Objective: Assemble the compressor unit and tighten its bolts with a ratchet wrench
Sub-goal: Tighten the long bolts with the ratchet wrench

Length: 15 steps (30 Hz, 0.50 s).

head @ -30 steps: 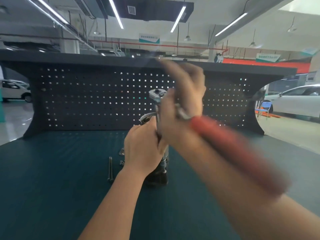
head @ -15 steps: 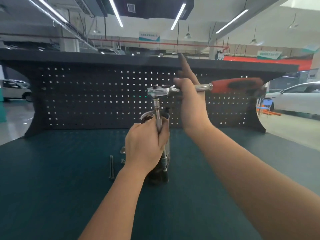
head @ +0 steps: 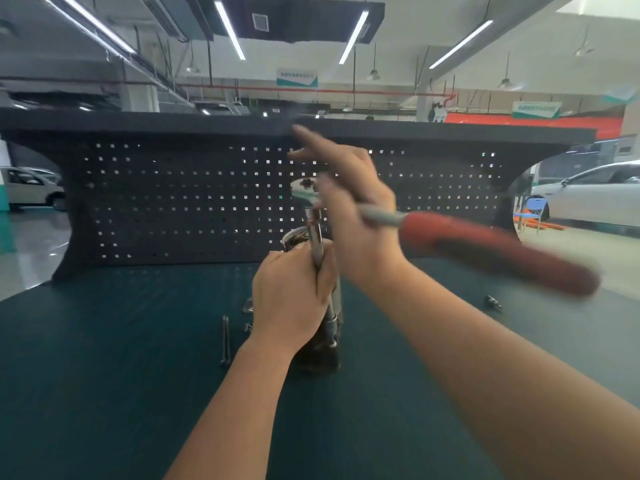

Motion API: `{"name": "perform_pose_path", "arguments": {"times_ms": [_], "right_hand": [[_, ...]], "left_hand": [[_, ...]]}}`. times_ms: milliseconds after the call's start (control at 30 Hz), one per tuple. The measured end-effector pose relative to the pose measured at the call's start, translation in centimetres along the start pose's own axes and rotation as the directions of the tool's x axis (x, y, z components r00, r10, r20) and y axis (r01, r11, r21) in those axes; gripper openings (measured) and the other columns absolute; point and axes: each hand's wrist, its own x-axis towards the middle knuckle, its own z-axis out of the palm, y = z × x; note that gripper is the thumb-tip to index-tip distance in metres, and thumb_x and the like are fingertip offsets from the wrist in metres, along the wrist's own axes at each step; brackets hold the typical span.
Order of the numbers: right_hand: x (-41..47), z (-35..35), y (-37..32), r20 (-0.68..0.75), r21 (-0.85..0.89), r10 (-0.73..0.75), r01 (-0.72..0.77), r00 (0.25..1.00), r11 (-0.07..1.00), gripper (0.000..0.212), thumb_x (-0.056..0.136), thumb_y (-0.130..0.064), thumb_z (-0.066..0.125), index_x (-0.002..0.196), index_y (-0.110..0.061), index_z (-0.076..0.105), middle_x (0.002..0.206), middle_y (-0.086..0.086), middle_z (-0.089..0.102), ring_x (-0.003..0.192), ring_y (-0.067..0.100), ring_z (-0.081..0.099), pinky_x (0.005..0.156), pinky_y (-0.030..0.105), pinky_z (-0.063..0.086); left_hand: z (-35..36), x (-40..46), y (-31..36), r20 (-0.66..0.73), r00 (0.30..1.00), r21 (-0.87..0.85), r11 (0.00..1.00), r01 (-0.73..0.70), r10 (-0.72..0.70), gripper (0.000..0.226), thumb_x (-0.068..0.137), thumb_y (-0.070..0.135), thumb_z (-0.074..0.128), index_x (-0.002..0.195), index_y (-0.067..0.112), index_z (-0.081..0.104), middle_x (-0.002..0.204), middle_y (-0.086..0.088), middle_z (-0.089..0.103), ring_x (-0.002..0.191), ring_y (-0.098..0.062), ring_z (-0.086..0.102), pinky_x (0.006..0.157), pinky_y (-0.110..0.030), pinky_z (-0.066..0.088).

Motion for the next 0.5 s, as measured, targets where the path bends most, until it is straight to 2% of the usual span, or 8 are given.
{"name": "perform_pose_path", "arguments": {"times_ms": [67, 133, 200, 267, 333, 367, 433, 500], "right_hand": [[0.4, -0.8, 0.5, -0.036, 0.297, 0.342, -0.317, 0.939, 0.901, 0.052, 0.084, -0.013, 0.047, 0.135, -0.022, 0.052, 0.111, 0.001, 0.060, 0.098, 0.007, 0.056, 0.085, 0.025, 0.049], [0.7, -1.2, 0.4, -0.106, 0.354, 0.462, -0.400, 0.881, 0.845, 0.064, 0.080, -0.013, 0.047, 0.142, -0.028, 0.041, 0.115, 0.007, 0.054, 0.094, 0.008, 0.054, 0.083, 0.018, 0.047], [0.4, -0.7, -0.4, -0.195, 0.160, 0.266, -0.236, 0.944, 0.958, 0.070, 0.078, -0.005, 0.042, 0.145, -0.026, 0.034, 0.119, 0.010, 0.053, 0.098, 0.012, 0.050, 0.087, 0.023, 0.045], [0.0, 0.2, -1.2, -0.126, -0.222, -0.062, 0.033, 0.990, 0.975, 0.072, 0.072, -0.005, 0.037, 0.141, -0.025, 0.039, 0.111, 0.004, 0.057, 0.099, 0.014, 0.048, 0.089, 0.034, 0.039], [-0.1, 1.5, -1.5, 0.052, -0.595, -0.288, 0.261, 0.956, 0.760, 0.072, 0.067, -0.008, 0.042, 0.136, -0.026, 0.052, 0.104, -0.002, 0.063, 0.101, 0.019, 0.050, 0.088, 0.044, 0.035], [-0.1, 2.0, -1.5, 0.127, -0.691, -0.307, 0.306, 0.943, 0.655, 0.067, 0.069, -0.008, 0.046, 0.132, -0.029, 0.057, 0.104, -0.005, 0.065, 0.104, 0.021, 0.053, 0.090, 0.047, 0.034], [0.5, 2.3, -1.4, 0.207, -0.678, -0.235, 0.312, 0.950, 0.665, 0.057, 0.078, -0.008, 0.052, 0.128, -0.031, 0.061, 0.109, -0.012, 0.066, 0.113, 0.021, 0.054, 0.096, 0.051, 0.032], [0.5, 1.7, -1.0, 0.205, -0.453, -0.175, 0.252, 0.963, 0.855, 0.044, 0.088, -0.011, 0.053, 0.127, -0.029, 0.061, 0.113, -0.015, 0.066, 0.119, 0.017, 0.051, 0.102, 0.047, 0.028]], "left_hand": [[0.6, -0.3, -0.3, -0.014, 0.999, -0.059, 0.998, 0.036, -0.037, 0.040, 0.095, 0.038, 0.030, 0.060, 0.021, 0.039, 0.047, 0.009, 0.041, 0.043, -0.015, 0.038, 0.057, -0.009, 0.013], [1.1, -0.5, -0.6, 0.005, 0.999, -0.047, 0.998, 0.038, -0.038, 0.045, 0.095, 0.047, 0.030, 0.064, 0.019, 0.045, 0.051, 0.012, 0.039, 0.048, -0.018, 0.039, 0.057, -0.010, 0.014], [0.9, -0.3, -0.3, 0.028, 0.998, -0.034, 0.998, 0.057, -0.056, 0.040, 0.092, 0.051, 0.041, 0.068, 0.021, 0.049, 0.051, 0.015, 0.035, 0.047, -0.008, 0.033, 0.056, -0.010, 0.015], [0.8, -0.3, 0.0, 0.026, 0.997, 0.001, 0.997, 0.076, -0.076, 0.025, 0.086, 0.034, 0.060, 0.066, 0.019, 0.053, 0.049, 0.013, 0.042, 0.046, 0.002, 0.028, 0.051, -0.014, 0.013], [1.1, -0.7, 0.0, 0.078, 0.995, 0.066, 0.996, 0.064, -0.069, 0.018, 0.076, 0.009, 0.061, 0.060, 0.011, 0.055, 0.051, -0.005, 0.055, 0.044, -0.015, 0.046, 0.051, -0.020, 0.019], [1.2, -0.6, 0.0, 0.099, 0.991, 0.070, 0.994, 0.081, -0.087, 0.021, 0.074, 0.002, 0.060, 0.059, 0.012, 0.051, 0.055, -0.012, 0.059, 0.051, -0.028, 0.054, 0.054, -0.025, 0.024], [1.2, -0.4, -0.1, 0.108, 0.990, 0.066, 0.994, 0.089, -0.096, 0.030, 0.071, -0.005, 0.061, 0.055, 0.014, 0.044, 0.055, -0.016, 0.059, 0.059, -0.037, 0.058, 0.057, -0.029, 0.026], [0.7, -0.1, 0.3, 0.088, 0.994, 0.079, 0.995, 0.054, -0.060, 0.024, 0.066, -0.006, 0.064, 0.053, 0.010, 0.052, 0.048, -0.015, 0.057, 0.048, -0.032, 0.059, 0.056, -0.024, 0.022]]}}
